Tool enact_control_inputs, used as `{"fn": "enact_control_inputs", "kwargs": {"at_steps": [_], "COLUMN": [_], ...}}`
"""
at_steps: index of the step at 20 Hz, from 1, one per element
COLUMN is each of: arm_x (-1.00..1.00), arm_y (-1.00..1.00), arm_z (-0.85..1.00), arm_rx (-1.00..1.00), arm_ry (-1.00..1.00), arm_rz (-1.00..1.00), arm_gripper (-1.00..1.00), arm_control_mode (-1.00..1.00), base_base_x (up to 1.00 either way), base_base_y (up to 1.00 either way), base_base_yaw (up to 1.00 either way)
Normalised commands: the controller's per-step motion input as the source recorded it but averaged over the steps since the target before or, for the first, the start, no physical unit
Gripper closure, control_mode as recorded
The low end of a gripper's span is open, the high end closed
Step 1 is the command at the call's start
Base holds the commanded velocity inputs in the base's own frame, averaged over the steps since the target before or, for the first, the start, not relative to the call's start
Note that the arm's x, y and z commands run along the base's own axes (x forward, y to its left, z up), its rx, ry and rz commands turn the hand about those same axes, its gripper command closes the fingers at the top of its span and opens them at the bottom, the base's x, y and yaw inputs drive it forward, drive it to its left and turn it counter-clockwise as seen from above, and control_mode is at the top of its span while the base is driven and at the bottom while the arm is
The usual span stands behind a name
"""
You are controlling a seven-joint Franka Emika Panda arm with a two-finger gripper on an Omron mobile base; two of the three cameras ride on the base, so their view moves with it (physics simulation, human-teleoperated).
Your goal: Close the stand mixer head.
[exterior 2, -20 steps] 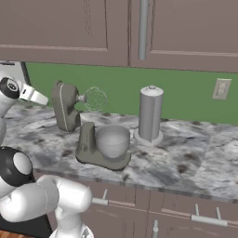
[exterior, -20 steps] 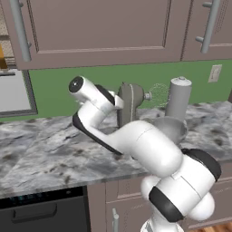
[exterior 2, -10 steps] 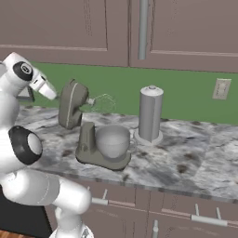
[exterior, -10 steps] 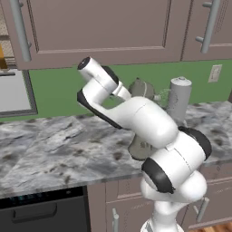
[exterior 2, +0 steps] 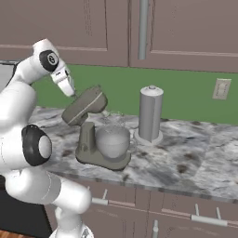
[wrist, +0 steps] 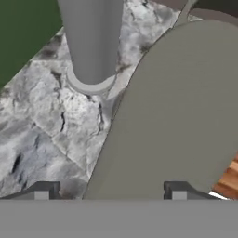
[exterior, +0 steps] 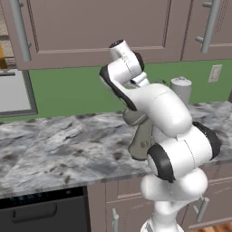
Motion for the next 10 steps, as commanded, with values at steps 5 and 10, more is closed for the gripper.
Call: {"fn": "enact_control_inputs", "kwargs": {"at_steps": [5,10], "arm_x": [-0.75,-1.00], "arm_y": [-1.00,-1.00], "arm_z": [-0.37,-0.54], "arm_rx": [0.29,0.36], "arm_ry": [-0.05,-0.19], "arm_rz": [0.04,0.15], "arm_gripper": [-1.00,-1.00], "arm_control_mode": [-1.00,-1.00], "base_base_x": [0.00,0.00], "base_base_y": [0.00,0.00], "base_base_yaw": [0.00,0.00]}}
